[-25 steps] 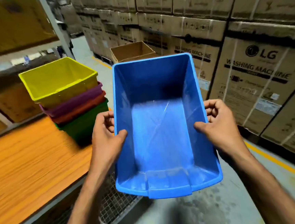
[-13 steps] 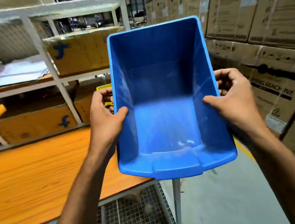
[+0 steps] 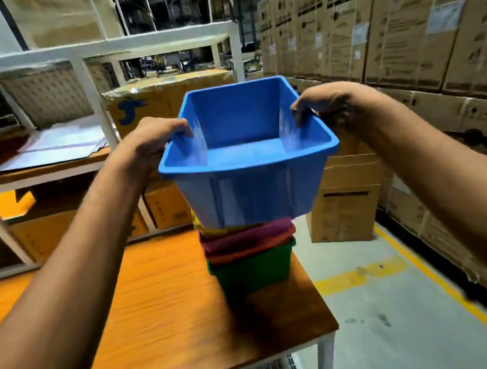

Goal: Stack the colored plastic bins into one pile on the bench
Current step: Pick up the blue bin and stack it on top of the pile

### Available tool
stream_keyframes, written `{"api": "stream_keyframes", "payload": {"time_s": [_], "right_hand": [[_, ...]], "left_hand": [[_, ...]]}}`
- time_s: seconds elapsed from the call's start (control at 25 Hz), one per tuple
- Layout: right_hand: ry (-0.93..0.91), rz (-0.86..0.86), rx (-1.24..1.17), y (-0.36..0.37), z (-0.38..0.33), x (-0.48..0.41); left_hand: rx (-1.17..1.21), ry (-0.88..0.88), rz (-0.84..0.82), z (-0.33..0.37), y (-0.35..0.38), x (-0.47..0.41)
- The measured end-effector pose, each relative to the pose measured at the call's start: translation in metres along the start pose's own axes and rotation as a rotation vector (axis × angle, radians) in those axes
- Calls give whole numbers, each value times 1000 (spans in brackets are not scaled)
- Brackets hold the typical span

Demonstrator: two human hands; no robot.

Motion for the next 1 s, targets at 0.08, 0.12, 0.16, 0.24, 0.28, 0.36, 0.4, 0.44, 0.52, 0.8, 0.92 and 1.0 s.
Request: {"api": "stream_keyframes", "payload": {"time_s": [0.08, 0.12, 0.16, 0.24, 0.28, 0.36, 0.4, 0.44, 0.52, 0.8, 0.92, 1.0], "right_hand": [[61, -56, 4, 9, -8, -14], [85, -63, 14, 13, -10, -24], [109, -80, 25, 18, -11, -33], [169, -127, 13, 32, -10, -52], [194, -140, -16, 38, -9, -60], [207, -151, -39, 49, -6, -72], [192, -156, -39, 53, -7, -76], [181, -164, -46, 58, -8, -80], [203, -181, -91, 66, -6, -85], [183, -222, -61, 79, 2, -89], [184, -216, -52, 78, 7, -85], [189, -209, -55, 79, 12, -88]], "left_hand": [[-126, -84, -71, 1, 0, -10], [-167, -114, -106, 0, 1, -14], [-211, -127, -120, -2, 0, -21], [-256, -168, -119, -9, -1, -33], [-250, -192, -117, -14, -2, -39], [-226, -234, -133, -24, -3, -45], [-199, -262, -135, -29, -3, -48], [-173, -282, -137, -32, -3, -50], [-131, -298, -123, -36, -2, -50], [-42, -332, -78, -48, 9, -50], [18, -365, -55, -55, 12, -52], [35, -370, -23, -60, 16, -53]]}}
Point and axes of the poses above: each hand's wrist, its own x-axis away from the middle knuckle, its own y-axis out of the palm, z = x × y, the point moved 7 cm from there along -x, towards the middle knuckle, and after that the axes turned 15 degrees about z, right-handed, at the moved point
